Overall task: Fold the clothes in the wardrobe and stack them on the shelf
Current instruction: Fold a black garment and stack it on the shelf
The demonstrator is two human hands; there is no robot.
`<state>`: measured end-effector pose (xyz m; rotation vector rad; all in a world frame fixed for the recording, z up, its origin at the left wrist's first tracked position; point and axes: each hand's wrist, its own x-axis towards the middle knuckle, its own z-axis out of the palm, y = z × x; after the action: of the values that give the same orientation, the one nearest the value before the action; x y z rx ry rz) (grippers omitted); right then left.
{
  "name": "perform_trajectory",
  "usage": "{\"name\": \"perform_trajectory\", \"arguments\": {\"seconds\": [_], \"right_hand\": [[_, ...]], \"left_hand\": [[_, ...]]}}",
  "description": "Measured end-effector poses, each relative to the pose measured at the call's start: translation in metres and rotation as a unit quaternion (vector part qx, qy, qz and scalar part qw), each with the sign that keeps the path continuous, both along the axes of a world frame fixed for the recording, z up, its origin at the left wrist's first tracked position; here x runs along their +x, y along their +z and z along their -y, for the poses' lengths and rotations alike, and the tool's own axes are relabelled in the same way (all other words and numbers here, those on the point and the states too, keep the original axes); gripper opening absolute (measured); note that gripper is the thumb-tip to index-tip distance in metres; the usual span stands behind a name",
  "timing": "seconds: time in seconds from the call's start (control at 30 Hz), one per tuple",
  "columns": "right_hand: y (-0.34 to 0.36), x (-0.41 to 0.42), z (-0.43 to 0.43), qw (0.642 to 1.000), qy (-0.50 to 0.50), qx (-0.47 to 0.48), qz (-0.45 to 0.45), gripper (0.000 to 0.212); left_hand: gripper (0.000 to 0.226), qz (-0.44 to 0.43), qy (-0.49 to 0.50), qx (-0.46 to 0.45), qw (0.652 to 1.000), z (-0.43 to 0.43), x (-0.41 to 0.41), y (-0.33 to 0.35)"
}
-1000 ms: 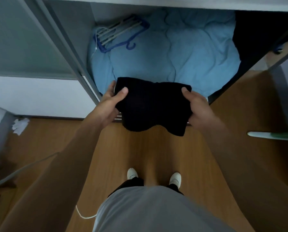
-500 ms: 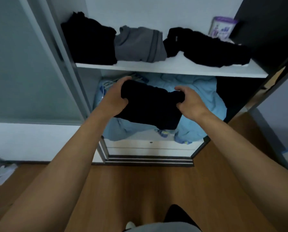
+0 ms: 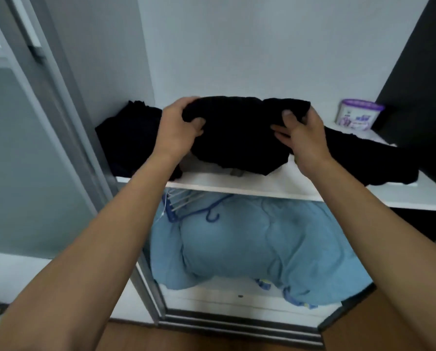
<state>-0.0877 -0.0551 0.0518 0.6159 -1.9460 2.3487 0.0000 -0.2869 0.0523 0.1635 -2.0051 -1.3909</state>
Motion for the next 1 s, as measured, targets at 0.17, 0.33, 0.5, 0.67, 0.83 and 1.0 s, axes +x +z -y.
{"name": "perform_trajectory", "arguments": {"seconds": [0.17, 0.33, 0.5, 0.67, 0.83, 1.0], "right_hand": [[0.035, -0.090, 0.030, 0.982, 0.061, -0.177, -0.010, 0.035], [-0.042, -0.153, 0.036, 0.990, 0.102, 0.047, 0.090, 0.046], [-0.081, -0.185, 0.053, 0.969, 0.000, 0.244, 0.043, 0.012], [-0.080, -0.197, 0.067, 0.932, 0.027, 0.361, -0.006, 0.006], [-0.064, -0.199, 0.076, 0.931, -0.047, 0.349, -0.099, 0.011], [-0.064, -0.190, 0.080, 0.905, -0.016, 0.415, -0.095, 0.018]], "left_hand": [[0.055, -0.095, 0.034, 0.057, 0.993, 0.022, -0.062, 0.038], [0.029, 0.099, 0.076, 0.185, 0.975, 0.056, -0.092, -0.012], [0.058, 0.243, 0.108, 0.080, 0.961, 0.068, -0.123, -0.040], [0.011, 0.224, 0.120, 0.023, 0.967, 0.066, -0.149, -0.040], [0.013, 0.198, 0.181, -0.008, 0.963, 0.080, -0.159, -0.039], [0.064, 0.360, 0.174, -0.261, 0.879, 0.072, -0.177, -0.034]]}}
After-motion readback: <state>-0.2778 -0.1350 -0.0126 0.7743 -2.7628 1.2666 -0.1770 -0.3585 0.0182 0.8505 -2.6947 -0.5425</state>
